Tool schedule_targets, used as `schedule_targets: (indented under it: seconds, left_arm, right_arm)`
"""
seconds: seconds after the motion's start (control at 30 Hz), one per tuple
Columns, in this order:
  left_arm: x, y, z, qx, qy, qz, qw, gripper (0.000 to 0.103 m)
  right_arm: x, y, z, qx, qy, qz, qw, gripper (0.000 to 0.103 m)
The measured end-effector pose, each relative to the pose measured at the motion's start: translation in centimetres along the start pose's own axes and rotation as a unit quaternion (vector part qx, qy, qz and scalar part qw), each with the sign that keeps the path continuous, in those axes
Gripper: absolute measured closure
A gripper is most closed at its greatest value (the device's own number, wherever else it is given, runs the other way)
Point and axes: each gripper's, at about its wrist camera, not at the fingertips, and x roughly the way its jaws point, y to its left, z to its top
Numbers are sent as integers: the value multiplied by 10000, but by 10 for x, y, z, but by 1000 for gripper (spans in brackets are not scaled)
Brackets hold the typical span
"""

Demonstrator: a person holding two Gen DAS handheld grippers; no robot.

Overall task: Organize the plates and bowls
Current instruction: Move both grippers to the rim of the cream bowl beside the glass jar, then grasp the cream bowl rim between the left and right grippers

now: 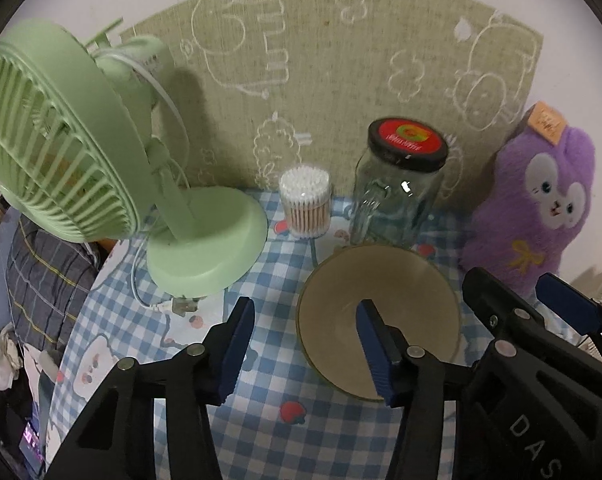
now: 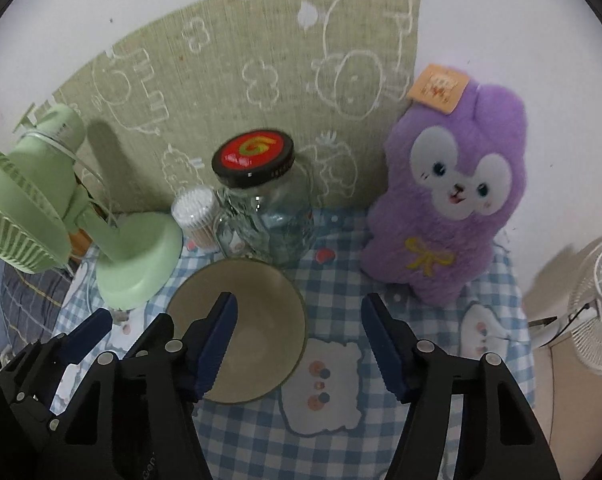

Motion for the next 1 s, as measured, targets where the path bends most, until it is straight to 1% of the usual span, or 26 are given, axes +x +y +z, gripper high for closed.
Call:
schedule_targets:
  seconds: [0.07, 0.1, 0.13, 0.27, 0.33, 0.57, 0.63, 0.67, 0.73, 0.77, 0.8, 0.83, 1.0]
  left_arm:
    - [7, 1, 1, -4, 42, 15, 10000, 52]
    - [11, 1, 2, -1, 66, 14, 10000, 53]
    - [16, 0, 2, 12, 106, 21, 9999, 54]
    - [28, -3, 2, 54, 233, 7, 9997, 58]
    - [35, -5, 2, 70, 293, -14, 9995, 60]
    - [54, -6, -4, 114, 463, -39, 9989, 68]
    - [57, -7, -5, 106, 504, -43, 9987, 71]
    - [59, -6, -6, 95, 516, -48, 9986, 71]
    - [61, -7, -7, 85, 564, 16, 9984, 78]
    - [61, -7, -7, 78, 592, 64, 9982, 79]
    - [61, -7, -7, 78, 579, 120, 9982, 82]
    - [62, -8, -6, 101, 567, 123, 9983, 85]
    - [62, -7, -8, 139, 528, 193, 9983, 90]
  right_arm:
    - [7, 1, 0, 1, 66, 13, 10000, 39]
    - [10, 2, 0, -8, 109, 24, 9999, 45]
    - [15, 3, 1, -24, 163, 41, 9999, 47]
    - [29, 5, 0, -11, 270, 89, 9996, 48]
    - [36, 4, -1, 1, 332, 64, 9994, 52]
    - [54, 3, -5, -16, 508, -38, 9987, 63]
    - [57, 4, -6, -36, 550, -67, 9985, 70]
    - [59, 4, -6, -37, 568, -88, 9983, 72]
    - [63, 4, -7, -9, 599, -86, 9982, 79]
    - [63, 3, -7, -3, 608, -89, 9981, 80]
    - [64, 3, -7, -8, 607, -112, 9981, 82]
    - [65, 2, -7, -5, 616, -116, 9980, 83]
    - [67, 2, -8, 27, 661, -59, 9978, 86]
